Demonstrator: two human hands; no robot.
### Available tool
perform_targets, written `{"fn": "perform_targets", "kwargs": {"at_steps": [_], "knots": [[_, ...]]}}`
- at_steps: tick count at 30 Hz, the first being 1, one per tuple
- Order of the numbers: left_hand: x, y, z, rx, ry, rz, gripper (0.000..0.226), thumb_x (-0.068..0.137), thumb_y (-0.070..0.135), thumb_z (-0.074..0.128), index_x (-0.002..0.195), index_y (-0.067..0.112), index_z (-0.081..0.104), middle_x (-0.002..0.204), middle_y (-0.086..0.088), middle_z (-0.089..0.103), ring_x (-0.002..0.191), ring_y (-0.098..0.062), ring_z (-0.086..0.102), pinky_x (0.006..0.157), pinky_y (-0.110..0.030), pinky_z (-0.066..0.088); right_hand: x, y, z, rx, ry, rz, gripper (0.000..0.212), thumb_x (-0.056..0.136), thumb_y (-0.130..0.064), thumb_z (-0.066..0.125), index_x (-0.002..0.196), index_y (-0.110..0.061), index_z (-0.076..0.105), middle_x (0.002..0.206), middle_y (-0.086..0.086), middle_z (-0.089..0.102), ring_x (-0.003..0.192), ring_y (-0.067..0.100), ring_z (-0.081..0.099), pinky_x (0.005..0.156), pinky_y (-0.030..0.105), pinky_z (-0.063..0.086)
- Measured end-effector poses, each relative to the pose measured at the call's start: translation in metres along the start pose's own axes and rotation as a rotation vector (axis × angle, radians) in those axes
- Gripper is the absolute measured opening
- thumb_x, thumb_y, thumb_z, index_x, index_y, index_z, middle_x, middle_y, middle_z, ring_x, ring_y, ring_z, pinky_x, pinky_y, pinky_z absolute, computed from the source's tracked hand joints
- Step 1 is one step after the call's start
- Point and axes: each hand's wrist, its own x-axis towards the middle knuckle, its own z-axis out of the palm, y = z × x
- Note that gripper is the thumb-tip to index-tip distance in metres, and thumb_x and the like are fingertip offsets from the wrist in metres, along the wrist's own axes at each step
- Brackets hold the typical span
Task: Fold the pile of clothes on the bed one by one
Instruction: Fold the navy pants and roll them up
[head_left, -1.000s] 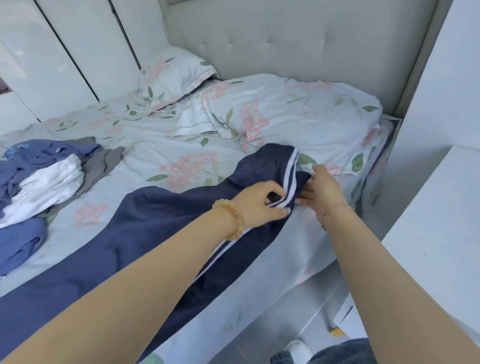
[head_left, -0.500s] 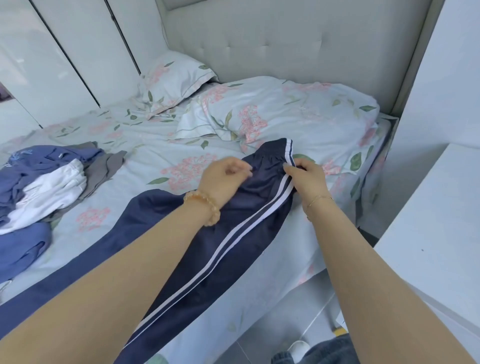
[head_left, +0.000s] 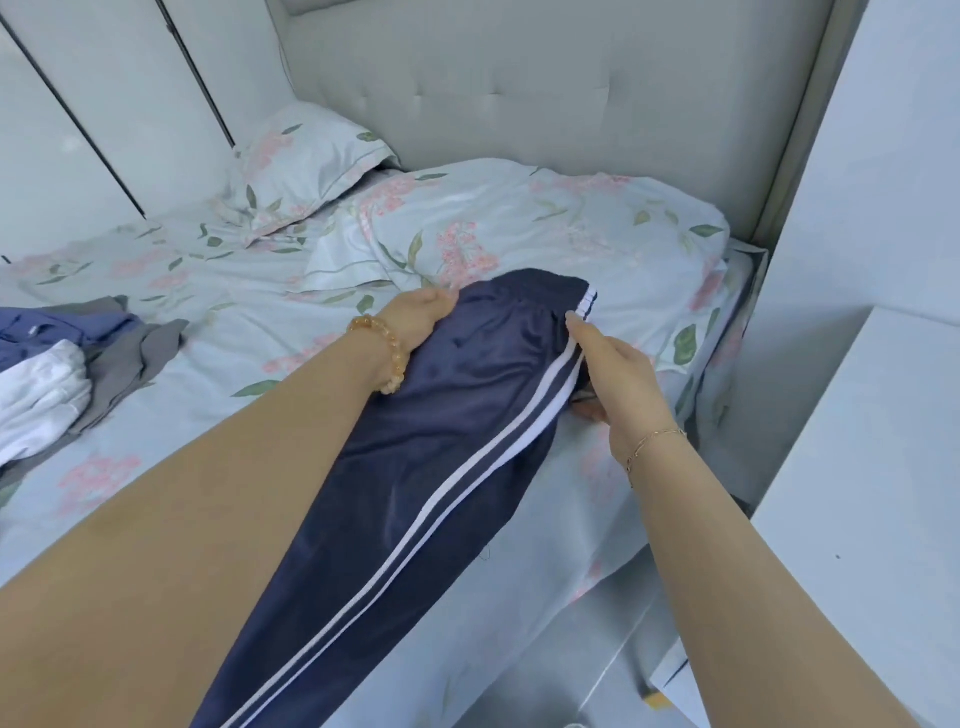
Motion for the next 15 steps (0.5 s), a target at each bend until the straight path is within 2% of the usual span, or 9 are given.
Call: {"fn": "perform_targets", "kwargs": {"at_steps": [2, 4, 5, 6, 8, 10, 12, 14, 15], "knots": [[0.011, -0.001, 0.006, 0.069, 0.070, 0.095, 0.021, 0.099, 0.032, 0.051, 0.101, 0.016, 0.065, 0.106, -0.003, 0.064, 0.104, -0.018, 0.057, 0.097, -0.027, 0.048, 0.003, 0.003, 0.002, 0.016, 0.009, -0.030, 0.028, 0.089, -0.046, 0.063, 0.086, -0.020, 0.052, 0.079, 0.008, 0.054, 0.072, 0.021, 0.051, 0.088, 0.043, 0.054], [0.014, -0.004, 0.016, 0.197, 0.119, 0.152, 0.020, 0.100, 0.027, 0.048, 0.086, 0.020, 0.061, 0.091, 0.002, 0.060, 0.096, -0.016, 0.053, 0.081, -0.012, 0.045, 0.005, 0.008, 0.005, 0.033, 0.060, -0.064, 0.025, 0.091, -0.041, 0.062, 0.083, -0.020, 0.051, 0.079, 0.007, 0.047, 0.072, 0.021, 0.045, 0.090, 0.048, 0.052], [0.014, -0.009, 0.020, 0.285, 0.133, 0.160, 0.018, 0.101, 0.025, 0.047, 0.091, 0.019, 0.061, 0.094, 0.000, 0.060, 0.098, -0.016, 0.054, 0.080, -0.012, 0.043, 0.006, 0.010, 0.007, 0.040, 0.086, -0.071, 0.025, 0.091, -0.039, 0.062, 0.081, -0.019, 0.051, 0.078, 0.006, 0.047, 0.072, 0.021, 0.045, 0.090, 0.049, 0.052], [0.013, -0.015, 0.022, 0.395, 0.139, 0.169, 0.018, 0.101, 0.025, 0.047, 0.104, 0.016, 0.062, 0.106, -0.005, 0.061, 0.107, -0.020, 0.054, 0.087, -0.016, 0.042, 0.006, 0.012, 0.008, 0.036, 0.107, -0.080, 0.027, 0.090, -0.037, 0.063, 0.078, -0.016, 0.050, 0.078, 0.007, 0.049, 0.072, 0.021, 0.046, 0.090, 0.049, 0.052], [-0.003, -0.022, 0.020, 0.689, 0.183, 0.179, 0.042, 0.098, 0.030, 0.050, 0.137, 0.014, 0.046, 0.137, -0.013, 0.046, 0.128, -0.028, 0.043, 0.106, -0.030, 0.034, 0.005, 0.015, 0.011, 0.005, 0.132, -0.077, 0.028, 0.088, -0.030, 0.065, 0.072, -0.013, 0.049, 0.082, 0.010, 0.059, 0.074, 0.023, 0.055, 0.089, 0.050, 0.055], [-0.036, -0.024, 0.012, 0.858, 0.294, 0.264, 0.052, 0.093, 0.037, 0.056, 0.139, 0.017, 0.040, 0.141, -0.010, 0.038, 0.129, -0.028, 0.039, 0.107, -0.041, 0.033, 0.003, 0.017, 0.013, -0.024, 0.160, -0.113, 0.016, 0.087, -0.023, 0.066, 0.081, -0.017, 0.052, 0.100, 0.011, 0.065, 0.080, 0.022, 0.061, 0.081, 0.043, 0.058], [-0.081, -0.024, 0.004, 0.838, 0.244, 0.420, 0.036, 0.089, 0.037, 0.062, 0.118, 0.019, 0.051, 0.120, -0.001, 0.049, 0.104, -0.018, 0.053, 0.094, -0.034, 0.043, 0.001, 0.019, 0.015, -0.034, 0.188, -0.140, 0.024, 0.085, -0.022, 0.068, 0.098, -0.019, 0.049, 0.114, 0.012, 0.061, 0.083, 0.019, 0.064, 0.067, 0.032, 0.056], [-0.127, -0.029, 0.000, 0.866, 0.072, 0.358, 0.030, 0.086, 0.046, 0.063, 0.103, 0.023, 0.052, 0.100, 0.008, 0.050, 0.077, -0.005, 0.053, 0.077, -0.025, 0.046, 0.002, 0.021, 0.017, -0.021, 0.181, -0.091, 0.040, 0.083, -0.027, 0.071, 0.111, -0.017, 0.045, 0.120, 0.012, 0.059, 0.090, 0.023, 0.066, 0.068, 0.033, 0.057], [-0.145, -0.034, 0.000, 0.900, 0.008, 0.285, 0.034, 0.085, 0.052, 0.062, 0.102, 0.025, 0.051, 0.096, 0.011, 0.048, 0.072, -0.003, 0.051, 0.072, -0.022, 0.044, 0.001, 0.020, 0.019, -0.005, 0.166, -0.049, 0.045, 0.083, -0.031, 0.070, 0.115, -0.011, 0.047, 0.117, 0.011, 0.061, 0.091, 0.024, 0.067, 0.070, 0.034, 0.059]]}}
